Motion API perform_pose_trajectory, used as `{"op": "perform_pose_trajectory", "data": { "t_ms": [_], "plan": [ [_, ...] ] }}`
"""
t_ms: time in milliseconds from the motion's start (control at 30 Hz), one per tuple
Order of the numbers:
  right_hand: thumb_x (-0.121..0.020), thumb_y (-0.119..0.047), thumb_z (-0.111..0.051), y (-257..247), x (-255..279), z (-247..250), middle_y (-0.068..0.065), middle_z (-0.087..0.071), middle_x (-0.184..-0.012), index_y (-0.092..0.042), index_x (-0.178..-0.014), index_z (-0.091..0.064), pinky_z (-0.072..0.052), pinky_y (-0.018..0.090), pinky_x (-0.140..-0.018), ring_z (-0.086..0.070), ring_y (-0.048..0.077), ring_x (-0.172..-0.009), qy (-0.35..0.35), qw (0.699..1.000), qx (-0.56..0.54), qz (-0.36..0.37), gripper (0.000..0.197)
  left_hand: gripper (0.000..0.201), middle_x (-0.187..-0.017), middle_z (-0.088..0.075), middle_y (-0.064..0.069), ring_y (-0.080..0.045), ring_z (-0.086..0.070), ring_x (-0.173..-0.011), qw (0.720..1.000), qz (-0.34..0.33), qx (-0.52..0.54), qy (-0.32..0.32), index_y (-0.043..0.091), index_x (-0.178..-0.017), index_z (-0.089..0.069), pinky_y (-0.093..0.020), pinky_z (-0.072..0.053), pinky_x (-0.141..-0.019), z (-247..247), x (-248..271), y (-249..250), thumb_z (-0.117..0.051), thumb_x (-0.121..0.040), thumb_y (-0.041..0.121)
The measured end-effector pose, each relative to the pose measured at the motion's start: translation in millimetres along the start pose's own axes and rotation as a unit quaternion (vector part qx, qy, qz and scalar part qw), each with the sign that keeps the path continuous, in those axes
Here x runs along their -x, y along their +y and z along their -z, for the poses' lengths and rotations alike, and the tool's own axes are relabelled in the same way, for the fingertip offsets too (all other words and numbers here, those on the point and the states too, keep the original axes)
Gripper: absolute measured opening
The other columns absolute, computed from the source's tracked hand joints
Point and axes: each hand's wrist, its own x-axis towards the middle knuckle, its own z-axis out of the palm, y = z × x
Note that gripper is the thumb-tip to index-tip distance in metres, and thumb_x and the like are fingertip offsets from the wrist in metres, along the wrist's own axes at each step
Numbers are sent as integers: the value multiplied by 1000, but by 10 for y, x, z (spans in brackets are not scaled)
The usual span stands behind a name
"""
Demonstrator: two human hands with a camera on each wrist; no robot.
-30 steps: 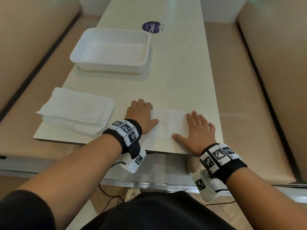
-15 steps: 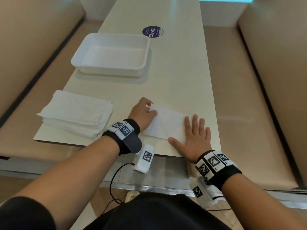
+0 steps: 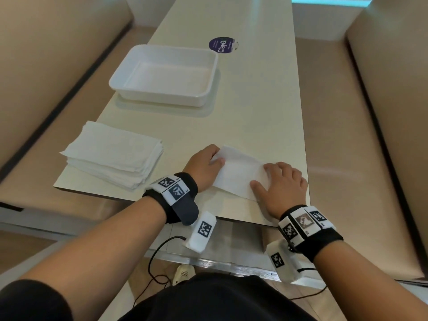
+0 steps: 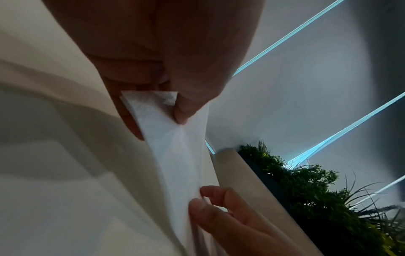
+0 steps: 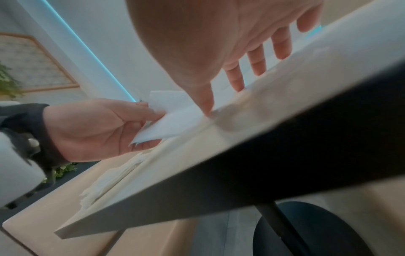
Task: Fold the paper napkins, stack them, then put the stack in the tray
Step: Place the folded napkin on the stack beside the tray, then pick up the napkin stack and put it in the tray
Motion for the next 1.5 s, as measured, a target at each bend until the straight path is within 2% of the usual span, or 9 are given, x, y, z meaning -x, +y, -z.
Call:
{"op": "perform_pose_trajectory", "data": {
  "t_ms": [267,400,567,667,800,1000,1133,1333,1500],
  "plan": [
    [-82,-39,-58,-66,-52,43,3,-33,-148,-25,-129,-49,-15,40,-111,-22,24,-137,20,996,-76,45,51,23,-87,-48,3,-15,-44,-77,999,-6,-28,46,6,-118,-48,-23,-33,-63,330,54,-32,-42,-102,22],
    [-73,-63,-39,-350,-90,26,1,-35,-150,-27,-132,-47,-19,43,-113,-22,24,-140,-15,985,-102,136,71,12,-86,-55,6,-9,-53,-78,996,7,-10,92,23,-91,-51,-16,-38,-65,1144,111,-217,-45,-101,20],
    [-65,-80,-33,-1202,-282,-28,-7,-36,-149,-29,-139,-38,-15,39,-116,-25,19,-141,-69,964,-85,241,90,22,-111,-66,-7,-29,-62,-102,989,94,-27,114,17,-114,-58,-50,-48,-95,2187,161,-909,-51,-96,28],
    [-72,-79,-46,-1871,-482,-75,-6,-39,-147,-27,-142,-35,-17,39,-114,-31,18,-137,-86,957,-87,264,88,28,-109,-65,-9,-31,-61,-100,981,135,-73,116,12,-111,-58,-44,-48,-92,2460,92,-1284,-54,-93,34],
    [-78,-66,-59,-2664,-776,-256,1,-40,-148,-21,-145,-30,-27,40,-111,-38,25,-134,-121,962,-68,236,86,27,-111,-61,-6,-27,-56,-103,980,122,-121,104,5,-117,-56,-30,-39,-82,2559,16,-1618,-51,-98,24],
    [-71,-51,-75,-3208,-935,-599,4,-42,-141,-16,-143,-30,-39,41,-103,-40,26,-127,-183,968,16,169,92,25,-88,-53,-3,-23,-51,-83,977,82,-168,101,8,-97,-56,-32,-40,-71,2641,-32,-1918,-64,-90,30],
    [-65,-45,-81,-3329,-976,-633,3,-47,-133,-17,-137,-39,-44,37,-96,-50,24,-118,-202,970,36,130,88,51,-109,-46,3,-18,-40,-103,968,114,-189,115,15,-115,-50,-34,-40,-91,2717,-48,-2072,-69,-81,49],
    [-60,-37,-86,-3460,-1011,-617,3,-59,-117,-13,-127,-53,-43,30,-77,-56,25,-105,-253,965,23,61,79,72,-141,-51,-7,-26,-50,-124,980,178,-88,10,11,-139,-44,-40,-41,-103,2733,-45,-2076,-57,-86,58],
    [-61,-34,-86,-3489,-948,-663,5,-62,-114,-11,-122,-58,-49,34,-86,-58,27,-106,-266,962,19,53,71,76,-149,-42,-8,-28,-45,-131,967,226,-118,-13,13,-147,-31,-35,-39,-103,2698,8,-2030,-48,-91,61]
  ]
}}
